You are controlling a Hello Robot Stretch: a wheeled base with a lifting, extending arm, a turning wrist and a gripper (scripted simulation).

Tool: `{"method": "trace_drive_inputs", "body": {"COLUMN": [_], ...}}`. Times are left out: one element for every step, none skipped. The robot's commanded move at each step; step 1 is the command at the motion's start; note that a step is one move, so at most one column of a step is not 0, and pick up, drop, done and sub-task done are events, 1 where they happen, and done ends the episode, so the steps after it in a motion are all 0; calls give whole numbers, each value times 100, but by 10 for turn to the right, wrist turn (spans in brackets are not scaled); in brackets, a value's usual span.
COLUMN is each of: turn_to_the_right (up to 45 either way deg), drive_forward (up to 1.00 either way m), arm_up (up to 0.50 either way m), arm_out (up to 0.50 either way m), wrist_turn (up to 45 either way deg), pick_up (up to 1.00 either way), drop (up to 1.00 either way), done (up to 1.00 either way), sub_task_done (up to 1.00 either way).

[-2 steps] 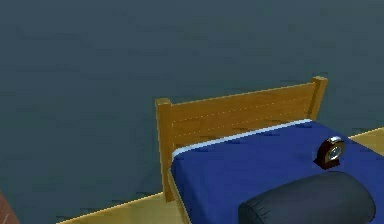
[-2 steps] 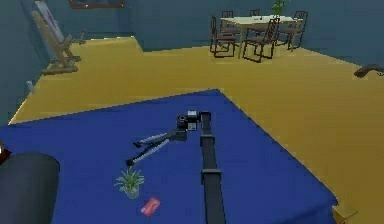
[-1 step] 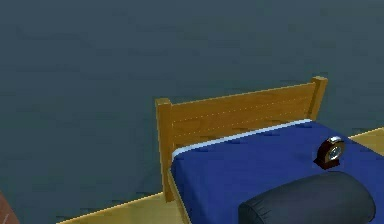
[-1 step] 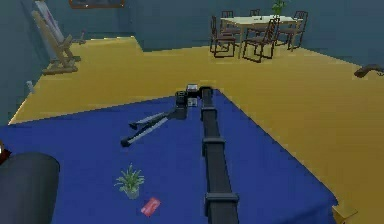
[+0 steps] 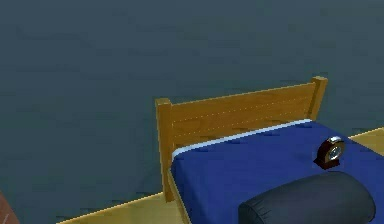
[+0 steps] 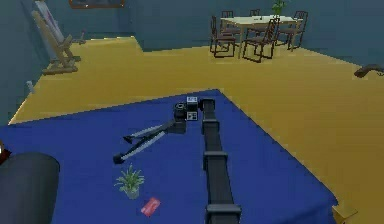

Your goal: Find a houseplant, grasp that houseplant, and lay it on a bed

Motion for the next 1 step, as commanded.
{"method": "trace_drive_inputs", "body": {"turn_to_the_right": [0], "drive_forward": [0], "arm_up": [0], "arm_out": [0], "wrist_turn": [0], "pick_up": [0], "drop": [0], "done": [100], "sub_task_done": [0]}}
